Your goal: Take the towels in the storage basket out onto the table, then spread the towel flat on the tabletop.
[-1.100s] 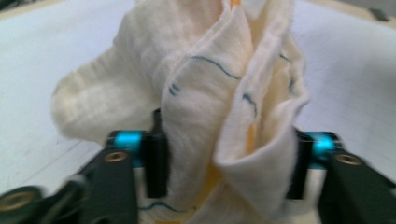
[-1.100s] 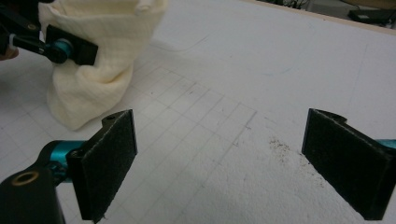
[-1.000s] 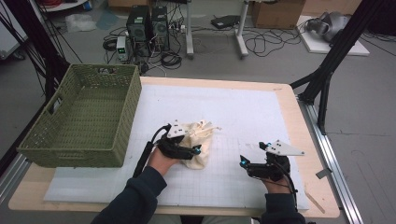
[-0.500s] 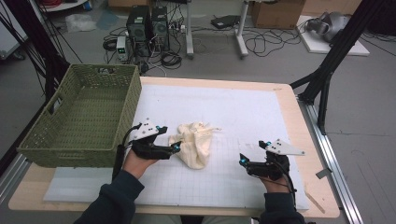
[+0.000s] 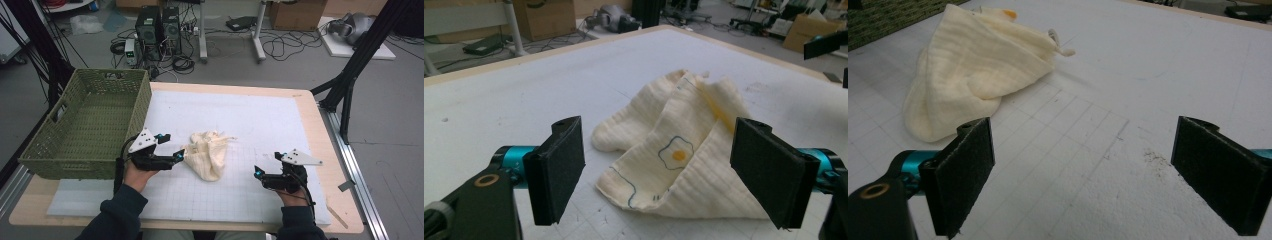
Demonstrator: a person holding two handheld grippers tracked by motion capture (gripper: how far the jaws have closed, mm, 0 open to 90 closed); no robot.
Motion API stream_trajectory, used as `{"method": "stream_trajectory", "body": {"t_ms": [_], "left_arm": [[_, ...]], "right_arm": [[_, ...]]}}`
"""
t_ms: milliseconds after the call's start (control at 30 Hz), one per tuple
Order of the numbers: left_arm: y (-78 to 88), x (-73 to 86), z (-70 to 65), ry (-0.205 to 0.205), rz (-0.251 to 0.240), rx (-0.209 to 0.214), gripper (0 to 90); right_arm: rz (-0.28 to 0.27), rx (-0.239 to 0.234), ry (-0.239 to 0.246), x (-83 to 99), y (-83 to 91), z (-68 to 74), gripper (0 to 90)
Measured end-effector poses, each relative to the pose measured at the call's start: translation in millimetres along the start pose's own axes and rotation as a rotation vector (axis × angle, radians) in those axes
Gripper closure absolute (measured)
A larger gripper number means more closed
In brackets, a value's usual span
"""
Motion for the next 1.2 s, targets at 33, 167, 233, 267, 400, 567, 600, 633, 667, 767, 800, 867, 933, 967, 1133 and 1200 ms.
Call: {"method": "stream_trajectory", "body": {"t_ms": [33, 167, 233, 267, 400, 567, 600, 633, 667, 767, 800, 867, 933, 967, 1133, 1200], "left_arm": [[0.6, -0.8, 0.2, -0.006, -0.009, -0.003, 21.6], [5.5, -2.2, 1.8, 0.001, -0.038, -0.018, 20.9], [8.9, -0.1, 2.7, 0.014, -0.035, -0.018, 20.8], [9.6, 0.9, 3.1, 0.02, -0.034, -0.019, 20.8], [12.0, 5.2, 3.6, 0.053, -0.021, -0.014, 19.9], [11.2, 7.6, 3.3, 0.057, -0.006, -0.017, 19.9], [11.6, 7.7, 3.1, 0.058, -0.005, -0.017, 19.9], [12.0, 7.3, 3.2, 0.058, -0.009, -0.017, 19.9], [12.3, 6.9, 3.3, 0.061, -0.013, -0.018, 19.9], [13.9, 8.5, 5.1, 0.056, -0.003, -0.026, 19.9], [14.5, 9.2, 5.6, 0.059, -0.003, -0.028, 20.0], [16.4, 10.4, 6.9, 0.065, 0.0, -0.034, 20.0], [18.0, 10.2, 7.8, 0.07, -0.002, -0.043, 20.0], [19.2, 10.0, 8.0, 0.073, -0.002, -0.042, 19.9], [20.1, 9.8, 9.0, 0.063, -0.001, -0.052, 20.0], [19.8, 9.8, 9.5, 0.065, 0.0, -0.054, 20.2]], "right_arm": [[-0.001, 0.005, 0.006, 0.4, 0.4, -1.6, 9.5], [0.001, 0.004, -0.006, 2.3, 1.8, -3.4, 9.5], [0.005, -0.001, -0.002, 2.8, 1.9, -2.2, 9.5], [0.011, -0.002, 0.004, 2.9, 1.8, -1.7, 9.5], [0.014, -0.005, 0.007, 1.9, 1.7, 0.1, 9.5], [0.006, -0.011, 0.014, 0.2, -0.9, 0.8, 9.5], [0.005, -0.013, 0.012, -0.4, -1.1, 1.5, 9.5], [0.006, -0.016, 0.01, -1.1, -1.6, 2.8, 9.5], [0.004, -0.015, 0.018, -2.0, -2.2, 3.1, 9.4], [0.0, -0.017, 0.024, -4.4, -3.8, 5.1, 9.4], [0.005, -0.023, 0.02, -5.3, -4.4, 6.8, 9.5], [0.007, -0.036, 0.027, -7.1, -6.8, 9.2, 9.5], [0.011, -0.051, 0.035, -8.7, -9.4, 12.8, 9.5], [0.014, -0.055, 0.043, -9.2, -10.6, 14.5, 9.5], [0.015, -0.087, 0.045, -11.9, -14.9, 23.8, 9.8], [0.004, -0.102, 0.057, -14.9, -16.0, 26.4, 15.8]]}}
Point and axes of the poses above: each handheld gripper's, and its own axes: y roughly backward along the jaws, x roughly out of its underside, z roughly to its left, the point moved 6 cm from there along -y, roughly forward along the jaws, and after that the axes turned 4 degrees about y, right-handed, at the moved point
